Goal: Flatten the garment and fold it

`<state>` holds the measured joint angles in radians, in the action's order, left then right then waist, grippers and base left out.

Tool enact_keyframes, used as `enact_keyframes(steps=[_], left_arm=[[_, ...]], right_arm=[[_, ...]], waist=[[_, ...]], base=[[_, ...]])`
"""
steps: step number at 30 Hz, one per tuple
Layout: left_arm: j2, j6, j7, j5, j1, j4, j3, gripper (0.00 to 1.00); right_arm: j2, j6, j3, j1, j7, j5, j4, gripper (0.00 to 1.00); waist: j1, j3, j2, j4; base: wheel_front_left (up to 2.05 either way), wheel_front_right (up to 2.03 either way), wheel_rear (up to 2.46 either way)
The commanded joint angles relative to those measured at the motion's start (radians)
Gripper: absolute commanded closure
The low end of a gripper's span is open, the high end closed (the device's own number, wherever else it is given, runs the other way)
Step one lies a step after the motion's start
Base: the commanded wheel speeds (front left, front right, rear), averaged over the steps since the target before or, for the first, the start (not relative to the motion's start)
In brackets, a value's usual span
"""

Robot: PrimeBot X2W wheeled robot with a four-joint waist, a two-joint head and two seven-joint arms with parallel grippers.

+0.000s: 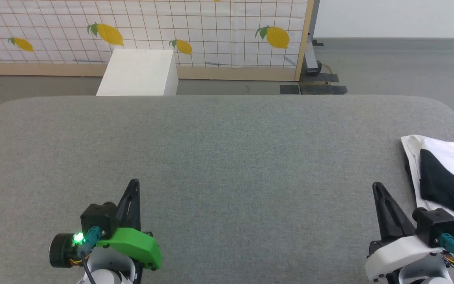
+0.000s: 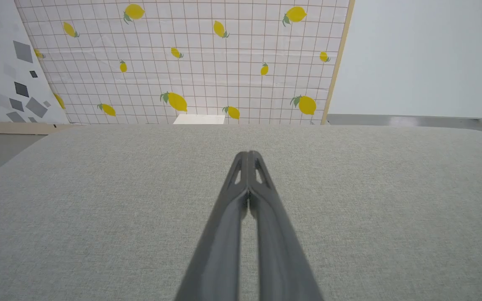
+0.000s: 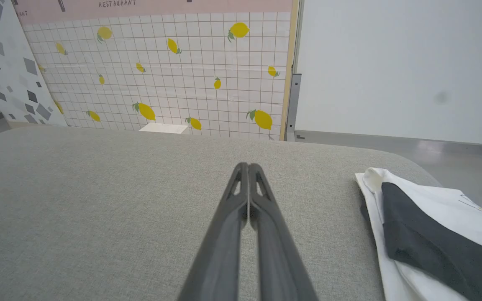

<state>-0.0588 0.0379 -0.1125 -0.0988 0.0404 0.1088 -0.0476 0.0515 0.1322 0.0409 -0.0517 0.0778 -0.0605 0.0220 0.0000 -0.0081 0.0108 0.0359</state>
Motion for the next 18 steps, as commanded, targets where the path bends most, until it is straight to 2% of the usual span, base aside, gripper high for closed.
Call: enact_keyframes(steps=[1, 18], left_arm=[[0.004, -0.006, 0.008, 0.01, -0.016, -0.009, 0.004, 1.0], [0.006, -0.017, 0.044, 0.041, -0.024, -0.044, 0.019, 1.0]], right_arm=[[-0.001, -0.001, -0.003, 0.017, -0.007, 0.01, -0.006, 1.0], [-0.001, -0.001, -0.016, 0.029, -0.032, 0.027, -0.012, 1.0]], waist=[[0.0, 0.0, -0.0064, -0.001], [0.0, 0.003, -0.0079, -0.013]], base=[[0.0, 0.0, 0.0], [0.0, 0.0, 0.0]])
